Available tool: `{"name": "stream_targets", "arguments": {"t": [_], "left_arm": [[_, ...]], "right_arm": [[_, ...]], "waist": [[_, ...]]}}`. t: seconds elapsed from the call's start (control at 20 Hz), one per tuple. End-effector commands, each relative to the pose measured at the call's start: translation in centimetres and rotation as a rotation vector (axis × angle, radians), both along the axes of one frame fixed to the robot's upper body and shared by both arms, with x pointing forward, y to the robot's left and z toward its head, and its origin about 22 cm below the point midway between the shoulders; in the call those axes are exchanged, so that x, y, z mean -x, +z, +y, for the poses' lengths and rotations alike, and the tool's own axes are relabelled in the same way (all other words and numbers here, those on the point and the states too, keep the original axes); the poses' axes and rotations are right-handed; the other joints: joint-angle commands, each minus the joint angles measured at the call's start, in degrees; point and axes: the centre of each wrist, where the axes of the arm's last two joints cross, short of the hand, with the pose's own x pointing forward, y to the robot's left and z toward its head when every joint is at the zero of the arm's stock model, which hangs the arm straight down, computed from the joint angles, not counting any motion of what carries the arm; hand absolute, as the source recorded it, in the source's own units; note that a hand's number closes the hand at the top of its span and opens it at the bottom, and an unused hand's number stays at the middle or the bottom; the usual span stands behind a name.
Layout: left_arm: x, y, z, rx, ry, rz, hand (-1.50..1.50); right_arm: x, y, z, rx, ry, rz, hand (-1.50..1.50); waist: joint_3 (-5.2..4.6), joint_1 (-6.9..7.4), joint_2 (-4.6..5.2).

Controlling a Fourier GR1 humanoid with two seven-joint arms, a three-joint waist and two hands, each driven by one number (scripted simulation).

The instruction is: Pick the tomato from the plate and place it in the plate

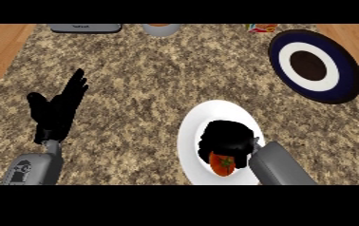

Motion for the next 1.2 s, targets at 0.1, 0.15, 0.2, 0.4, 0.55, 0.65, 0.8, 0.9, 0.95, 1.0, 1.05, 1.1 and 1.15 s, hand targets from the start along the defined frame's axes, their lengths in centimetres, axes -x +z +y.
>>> {"name": "stream_targets", "arguments": {"t": [0.1, 0.15, 0.2, 0.4, 0.55, 0.65, 0.8, 0.9, 0.95, 1.0, 1.05, 1.1, 1.15], "left_arm": [[0.6, -0.4, 0.6, 0.020, -0.001, 0.006, 0.00], [0.2, -0.2, 0.9, -0.001, 0.008, 0.009, 0.00], [0.0, 0.5, 0.4, 0.001, 0.009, -0.011, 0.00], [0.7, -0.7, -0.2, -0.005, 0.018, 0.007, 0.00], [0.1, -0.2, -0.3, 0.000, 0.013, -0.003, 0.00], [0.4, -0.8, -1.6, 0.005, -0.010, 0.019, 0.00], [0.2, 0.6, 0.6, -0.004, 0.003, 0.008, 0.00], [0.2, 0.2, 1.2, 0.008, 0.011, 0.004, 0.00], [0.1, 0.9, 0.5, 0.015, 0.012, 0.016, 0.00], [1.1, -0.1, 0.0, 0.003, -0.010, 0.013, 0.00], [1.2, -1.0, 0.0, 0.004, -0.008, -0.002, 0.00], [-0.2, 0.2, 0.1, -0.005, 0.008, 0.003, 0.00], [-0.3, 0.8, -0.6, -0.010, 0.013, 0.009, 0.00]], "right_arm": [[-1.6, 0.6, -1.0, -0.084, -0.301, 0.155, 1.50], [-2.3, 0.4, -2.0, -0.106, -0.434, 0.199, 1.50], [-2.9, 0.0, -3.0, -0.131, -0.559, 0.245, 1.50], [-6.4, 4.2, -5.4, -0.240, -0.937, 0.241, 1.50], [-8.1, 7.7, -5.1, -0.320, -1.125, 0.098, 1.50], [-9.2, 11.2, -5.3, -0.431, -1.198, 0.012, 1.50], [-8.9, 14.0, -7.4, -0.567, -1.325, -0.217, 1.50], [-8.9, 16.1, -8.3, -0.620, -1.414, -0.319, 1.50], [-8.6, 16.5, -7.5, -0.650, -1.449, -0.323, 1.50], [-8.6, 16.9, -8.4, -0.650, -1.496, -0.361, 1.50], [-9.0, 16.4, -9.2, -0.661, -1.545, -0.376, 1.50], [-8.5, 16.7, -11.2, -0.672, -1.570, -0.384, 1.50], [-8.1, 16.7, -10.6, -0.651, -1.594, -0.358, 1.50]], "waist": [[0.69, -0.10, 0.75], [0.68, -0.63, 0.94], [0.75, -0.45, 1.05], [0.64, -0.82, 0.77], [0.70, -0.49, 0.75], [0.72, -0.35, 0.71], [0.75, -0.47, 0.49], [0.69, -0.64, 0.58], [0.73, -0.49, 0.35], [0.73, -0.20, 0.45], [0.72, 0.09, 0.81], [0.75, -0.59, 0.78], [0.75, -0.41, 0.67]]}}
